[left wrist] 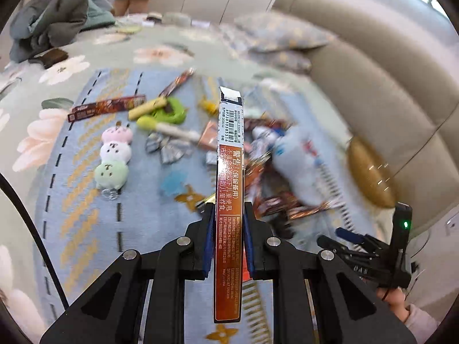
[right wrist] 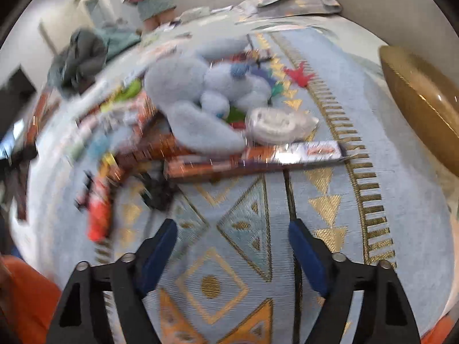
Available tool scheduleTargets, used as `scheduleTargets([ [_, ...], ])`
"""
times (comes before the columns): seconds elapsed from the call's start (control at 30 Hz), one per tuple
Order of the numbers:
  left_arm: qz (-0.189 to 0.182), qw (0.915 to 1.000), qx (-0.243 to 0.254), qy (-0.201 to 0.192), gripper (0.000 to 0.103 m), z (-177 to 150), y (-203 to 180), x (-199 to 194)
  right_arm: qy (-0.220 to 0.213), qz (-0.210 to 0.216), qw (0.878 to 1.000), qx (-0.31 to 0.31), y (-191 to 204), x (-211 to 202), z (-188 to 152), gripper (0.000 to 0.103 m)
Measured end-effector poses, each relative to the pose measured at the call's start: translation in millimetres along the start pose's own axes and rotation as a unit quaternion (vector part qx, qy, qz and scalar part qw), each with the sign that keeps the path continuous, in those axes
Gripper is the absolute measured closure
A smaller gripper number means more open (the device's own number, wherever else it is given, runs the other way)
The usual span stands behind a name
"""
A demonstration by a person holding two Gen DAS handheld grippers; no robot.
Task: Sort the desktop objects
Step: 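Grasp the grey plush bunny with the right gripper while the left lifts the box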
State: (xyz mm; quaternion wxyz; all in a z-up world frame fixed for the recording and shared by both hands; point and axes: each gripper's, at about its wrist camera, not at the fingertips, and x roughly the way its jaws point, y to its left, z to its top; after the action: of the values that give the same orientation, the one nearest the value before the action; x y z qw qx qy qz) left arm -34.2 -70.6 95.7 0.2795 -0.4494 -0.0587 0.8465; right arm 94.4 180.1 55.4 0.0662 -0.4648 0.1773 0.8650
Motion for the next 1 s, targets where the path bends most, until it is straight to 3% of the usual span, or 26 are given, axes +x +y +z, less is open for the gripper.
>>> scheduleTargets([
  [0.17,0.001,0.9995,-0.006,-0.032,0.088,-1,2,-20,-0.027,-0.024,0.999,-0.032,19,-13,36,0.027],
  [0.3,0.01,0.999,-0.016,-0.04,0.088,0,9,-19,-0.029,-0.062,0.994,-0.087,42,2,64,0.027],
  [0.5,0.006,0.999,-0.022,-0.038,0.088,2,20,-23,-0.023,-0.075,0.987,-0.139,69,29,86,0.027],
  [0.77,0.017,0.999,-0.02,-0.037,0.088,1,22,-23,-0.016,-0.148,0.963,-0.224,99,76,96,0.028],
  [0.83,0.019,0.9991,-0.019,-0.034,0.088,1,22,-21,-0.023,-0.149,0.961,-0.231,98,79,99,0.039],
  [0.87,0.02,0.9991,-0.02,-0.033,0.088,1,21,-21,-0.027,-0.143,0.961,-0.234,98,78,100,0.05],
  [1.0,0.024,0.9992,-0.017,-0.027,0.088,0,20,-18,-0.051,-0.097,0.971,-0.214,96,47,103,0.059],
])
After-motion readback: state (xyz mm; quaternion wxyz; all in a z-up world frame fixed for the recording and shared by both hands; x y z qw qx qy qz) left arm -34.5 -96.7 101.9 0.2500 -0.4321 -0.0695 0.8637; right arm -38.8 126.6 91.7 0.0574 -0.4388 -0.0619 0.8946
